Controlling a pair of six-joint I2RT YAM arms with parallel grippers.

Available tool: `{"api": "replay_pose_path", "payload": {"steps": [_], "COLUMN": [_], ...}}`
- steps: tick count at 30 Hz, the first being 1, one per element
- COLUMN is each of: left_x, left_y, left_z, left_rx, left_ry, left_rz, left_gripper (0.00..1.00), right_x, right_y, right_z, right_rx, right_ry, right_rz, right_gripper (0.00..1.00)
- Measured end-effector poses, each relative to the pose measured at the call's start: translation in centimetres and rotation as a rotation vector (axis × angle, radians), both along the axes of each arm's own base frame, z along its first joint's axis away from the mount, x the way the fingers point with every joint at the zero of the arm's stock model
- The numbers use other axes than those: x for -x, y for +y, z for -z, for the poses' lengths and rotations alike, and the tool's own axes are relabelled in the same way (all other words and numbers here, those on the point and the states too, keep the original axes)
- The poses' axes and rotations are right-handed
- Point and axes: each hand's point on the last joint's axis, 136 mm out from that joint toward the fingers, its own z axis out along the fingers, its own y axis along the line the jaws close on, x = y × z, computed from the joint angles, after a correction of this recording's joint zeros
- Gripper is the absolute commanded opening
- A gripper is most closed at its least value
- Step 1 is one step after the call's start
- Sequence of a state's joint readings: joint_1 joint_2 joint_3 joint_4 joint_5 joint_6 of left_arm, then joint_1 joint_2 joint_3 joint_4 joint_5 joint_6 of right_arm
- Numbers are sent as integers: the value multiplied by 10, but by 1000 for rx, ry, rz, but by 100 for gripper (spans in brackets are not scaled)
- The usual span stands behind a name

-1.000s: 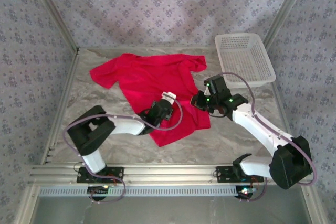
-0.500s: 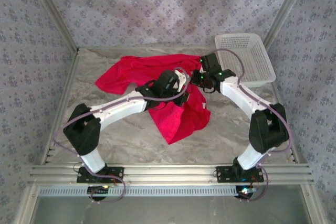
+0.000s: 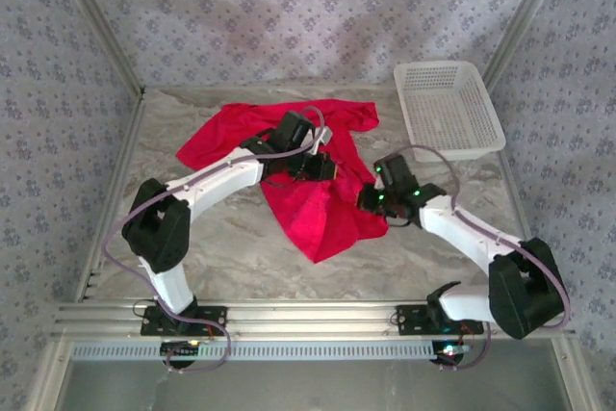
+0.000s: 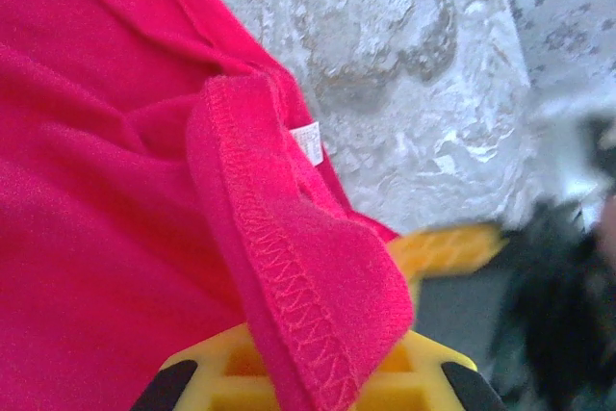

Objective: Fold the inside-out t-shirt

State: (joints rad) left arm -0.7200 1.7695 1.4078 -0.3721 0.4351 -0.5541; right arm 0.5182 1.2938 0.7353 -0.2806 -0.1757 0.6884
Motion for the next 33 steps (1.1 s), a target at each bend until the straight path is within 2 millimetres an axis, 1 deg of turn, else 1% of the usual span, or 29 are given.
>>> {"api": "replay_pose_path", "payload": {"steps": [2, 3, 5, 7, 8, 9, 10, 11, 12, 15, 17, 18, 21, 24, 25, 26, 27, 28, 30, 32, 33], "left_x": [-1, -1, 0, 1, 2, -1, -8, -14, -20, -31, -39, -42, -49, -49, -46, -41, -35, -27, -10, 3, 7], "left_y": [-1, -1, -1, 1, 1, 6, 12, 17, 23, 37, 45, 48, 54, 55, 51, 42, 37, 26, 7, -5, -7], "left_z": [-5, -7, -9, -12, -15, -17, -20, -23, -28, -47, -61, -69, -88, -100, -105, -112, -115, -125, -140, -155, -162], "left_rx": [7, 10, 13, 15, 16, 2, -8, -8, -7, 2, 9, 13, 30, 30, 38, 64, 61, 91, 135, 174, 188], "left_ry": [7, 12, 26, 41, 44, 32, 22, 14, 2, -36, -65, -76, -99, -105, -103, -104, -101, -99, -99, -101, -107], "left_rz": [-9, -12, -23, -38, -46, -82, -124, -158, -199, -312, -384, -416, -477, -494, -481, -451, -439, -400, -330, -277, -263], "left_gripper": [0, 0, 0, 0, 0, 0, 0, 0, 0, 0, 0, 0, 0, 0, 0, 0, 0, 0, 0, 0, 0], "right_x": [8, 8, 2, -14, -23, -39, -54, -70, -86, -130, -153, -165, -196, -222, -230, -235, -240, -242, -240, -232, -229], "right_y": [24, 35, 50, 60, 64, 72, 78, 86, 95, 116, 129, 136, 149, 159, 162, 166, 171, 176, 190, 202, 205], "right_z": [14, 23, 40, 57, 61, 63, 60, 55, 48, 23, 6, -4, -26, -33, -31, -27, -21, -12, 8, 30, 38], "right_rx": [-15, -22, -31, -22, -18, -27, -43, -65, -91, -159, -203, -231, -304, -340, -335, -326, -311, -287, -241, -192, -166], "right_ry": [18, 28, 38, 36, 31, 5, -23, -54, -89, -181, -224, -247, -294, -307, -298, -290, -271, -246, -194, -137, -128], "right_rz": [-46, -59, -57, -32, -19, 2, 23, 39, 55, 104, 128, 145, 201, 264, 288, 305, 325, 342, 358, 369, 377], "right_gripper": [0, 0, 0, 0, 0, 0, 1, 8, 17, 52, 70, 76, 86, 90, 90, 91, 91, 91, 91, 85, 78]}}
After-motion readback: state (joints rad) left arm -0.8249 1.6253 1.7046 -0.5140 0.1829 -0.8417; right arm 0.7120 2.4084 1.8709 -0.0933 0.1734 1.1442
